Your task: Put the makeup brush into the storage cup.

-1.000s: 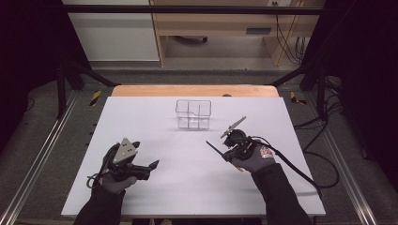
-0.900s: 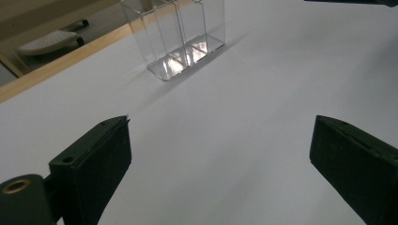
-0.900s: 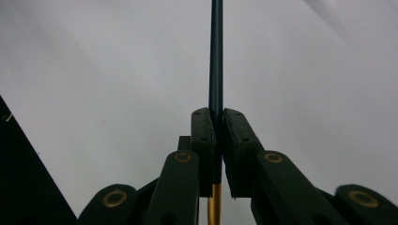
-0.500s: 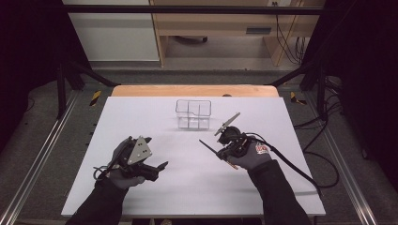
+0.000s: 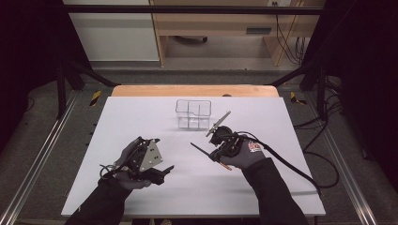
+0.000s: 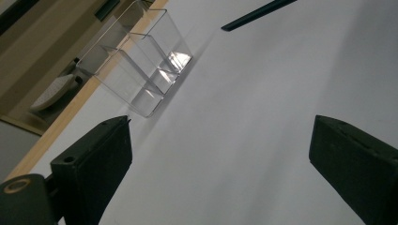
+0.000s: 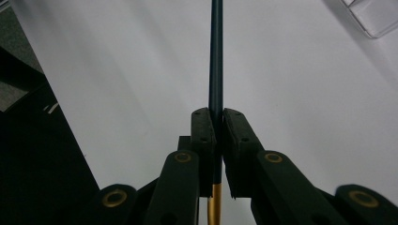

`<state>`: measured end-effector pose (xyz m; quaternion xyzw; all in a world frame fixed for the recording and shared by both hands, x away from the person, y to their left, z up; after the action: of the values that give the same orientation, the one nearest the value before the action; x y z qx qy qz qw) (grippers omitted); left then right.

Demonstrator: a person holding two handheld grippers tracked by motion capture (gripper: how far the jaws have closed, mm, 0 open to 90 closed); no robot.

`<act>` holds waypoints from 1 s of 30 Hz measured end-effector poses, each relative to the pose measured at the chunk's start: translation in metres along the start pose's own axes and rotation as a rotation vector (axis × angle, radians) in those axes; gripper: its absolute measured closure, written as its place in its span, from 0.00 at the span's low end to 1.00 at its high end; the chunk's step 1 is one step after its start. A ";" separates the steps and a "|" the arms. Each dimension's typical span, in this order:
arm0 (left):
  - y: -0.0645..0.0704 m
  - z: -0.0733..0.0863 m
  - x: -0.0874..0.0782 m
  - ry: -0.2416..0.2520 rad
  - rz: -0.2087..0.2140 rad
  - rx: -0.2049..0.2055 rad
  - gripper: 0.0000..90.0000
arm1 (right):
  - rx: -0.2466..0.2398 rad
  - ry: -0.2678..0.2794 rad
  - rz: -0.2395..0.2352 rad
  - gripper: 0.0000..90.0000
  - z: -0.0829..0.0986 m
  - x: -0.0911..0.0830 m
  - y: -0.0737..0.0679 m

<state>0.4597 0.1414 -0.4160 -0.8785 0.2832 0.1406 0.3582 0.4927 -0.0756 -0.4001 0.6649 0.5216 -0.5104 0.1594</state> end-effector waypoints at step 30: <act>0.025 -0.031 0.005 0.056 -0.001 0.204 0.09 | -0.065 -0.023 -0.072 0.93 -0.017 0.005 -0.016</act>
<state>0.4504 0.1027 -0.4101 -0.8413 0.3056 0.0862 0.4376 0.4872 -0.0543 -0.3919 0.6342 0.5595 -0.5064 0.1683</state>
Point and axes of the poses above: each handheld gripper's, and its own axes: x roughly forward along the jaws, z roughly out of its underside, y roughly to its right, the point moved 5 cm from there along x, roughly forward along the jaws, and after that the axes turned 15 degrees about -z, right-handed, at the moved point
